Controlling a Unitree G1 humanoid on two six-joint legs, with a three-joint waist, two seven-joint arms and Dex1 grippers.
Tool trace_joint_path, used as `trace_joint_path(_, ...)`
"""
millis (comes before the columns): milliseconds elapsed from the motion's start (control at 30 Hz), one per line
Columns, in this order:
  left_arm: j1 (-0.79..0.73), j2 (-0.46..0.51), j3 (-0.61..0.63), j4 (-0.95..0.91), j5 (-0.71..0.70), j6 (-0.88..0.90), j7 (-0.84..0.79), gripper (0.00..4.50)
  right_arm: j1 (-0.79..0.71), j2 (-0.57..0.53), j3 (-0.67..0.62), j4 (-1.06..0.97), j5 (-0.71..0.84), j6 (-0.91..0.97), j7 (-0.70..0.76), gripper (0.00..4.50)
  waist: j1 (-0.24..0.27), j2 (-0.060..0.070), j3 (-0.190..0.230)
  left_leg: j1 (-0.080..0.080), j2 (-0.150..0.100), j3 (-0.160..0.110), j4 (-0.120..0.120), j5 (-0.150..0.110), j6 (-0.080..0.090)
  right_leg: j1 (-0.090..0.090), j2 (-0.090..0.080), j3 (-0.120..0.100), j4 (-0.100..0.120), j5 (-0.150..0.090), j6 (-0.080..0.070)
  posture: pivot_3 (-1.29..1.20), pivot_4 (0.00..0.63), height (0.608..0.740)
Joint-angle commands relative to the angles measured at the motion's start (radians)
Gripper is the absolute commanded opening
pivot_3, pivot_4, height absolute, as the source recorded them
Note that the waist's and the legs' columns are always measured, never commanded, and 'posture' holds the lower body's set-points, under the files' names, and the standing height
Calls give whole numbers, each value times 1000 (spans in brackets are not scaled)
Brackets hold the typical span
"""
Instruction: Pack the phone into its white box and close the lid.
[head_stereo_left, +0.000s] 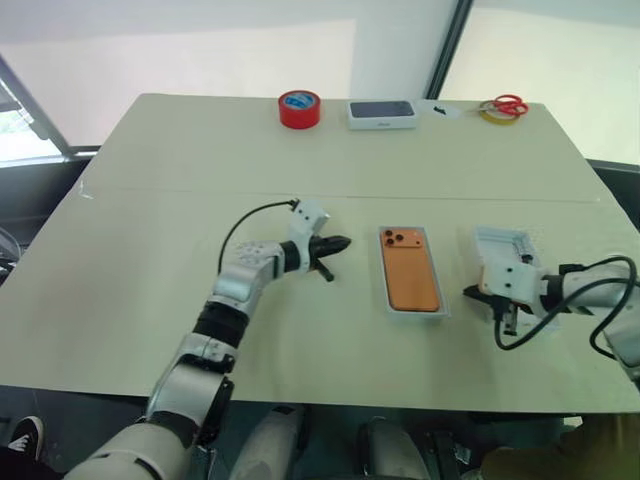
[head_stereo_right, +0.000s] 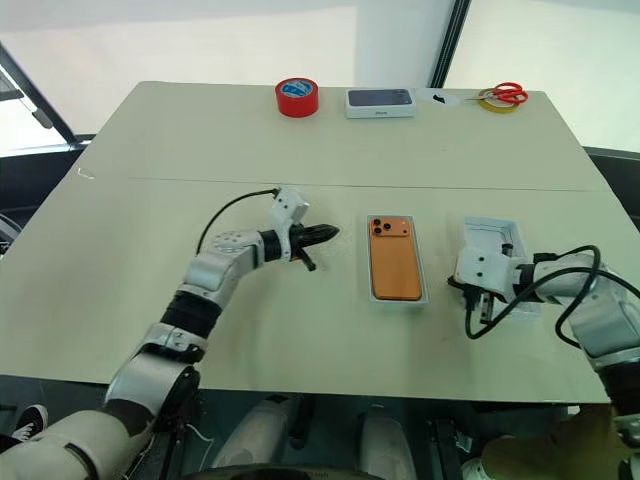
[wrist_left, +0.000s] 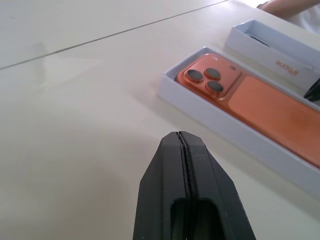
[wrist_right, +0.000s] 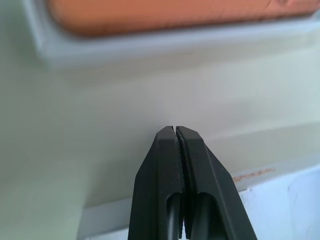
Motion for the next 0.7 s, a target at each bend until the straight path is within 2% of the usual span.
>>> trace_joint_path(33,22,42,25,-122,-46,33,-47,0,14,-31,-51,6,15,-29,9,67,1,0,0,0,0,0,0,0,0,0,0,0,0,0,0,0,150,740)
trace_joint_path(100,38,79,39,-162,-73,82,-71,534,-12,-16,-81,-5,88,71,34,0,1,0,0,0,0,0,1,0,0,0,0,0,1,0,0,0,150,740)
trace_joint_path(167,52,106,38,-177,-69,100,-70,1310,-33,-10,-91,-3,88,77,11,524,0,0,0,0,0,0,1,0,0,0,0,0,1,0,0,0,150,740)
trace_joint_path(200,62,117,43,-191,-87,120,-83,1937,-41,-6,-98,-10,112,113,18,943,-1,1,0,0,0,0,1,0,0,0,0,0,1,0,0,0,150,740)
trace_joint_path(267,89,139,52,-229,-91,97,-90,2833,-60,21,-131,-39,181,186,17,1782,-5,1,0,0,0,0,1,0,0,0,0,1,1,0,0,0,150,740)
trace_joint_path(367,123,165,95,-288,-128,80,-107,4362,-79,63,-188,-79,242,285,-37,3332,-9,1,0,0,1,0,-1,0,0,-1,0,1,1,0,0,0,150,740)
trace_joint_path(433,144,194,117,-320,-155,81,-134,4500,-79,81,-209,-96,232,343,-103,4288,-9,1,0,0,1,0,0,0,0,-1,0,1,1,0,0,0,150,740)
trace_joint_path(467,156,211,128,-335,-164,66,-152,4500,-76,87,-217,-112,228,385,-137,4400,-9,1,0,0,1,0,0,0,0,-1,0,1,1,0,0,0,150,740)
trace_joint_path(533,185,263,146,-362,-198,73,-212,4500,-71,106,-235,-171,243,533,-208,4400,-9,2,0,0,1,0,0,0,0,-1,0,1,1,0,-1,0,150,740)
trace_joint_path(700,251,361,177,-370,-189,-130,-344,4500,-71,116,-278,-329,322,1006,-324,4400,-7,2,0,0,1,1,-1,0,0,-2,0,3,1,-2,-5,0,150,740)
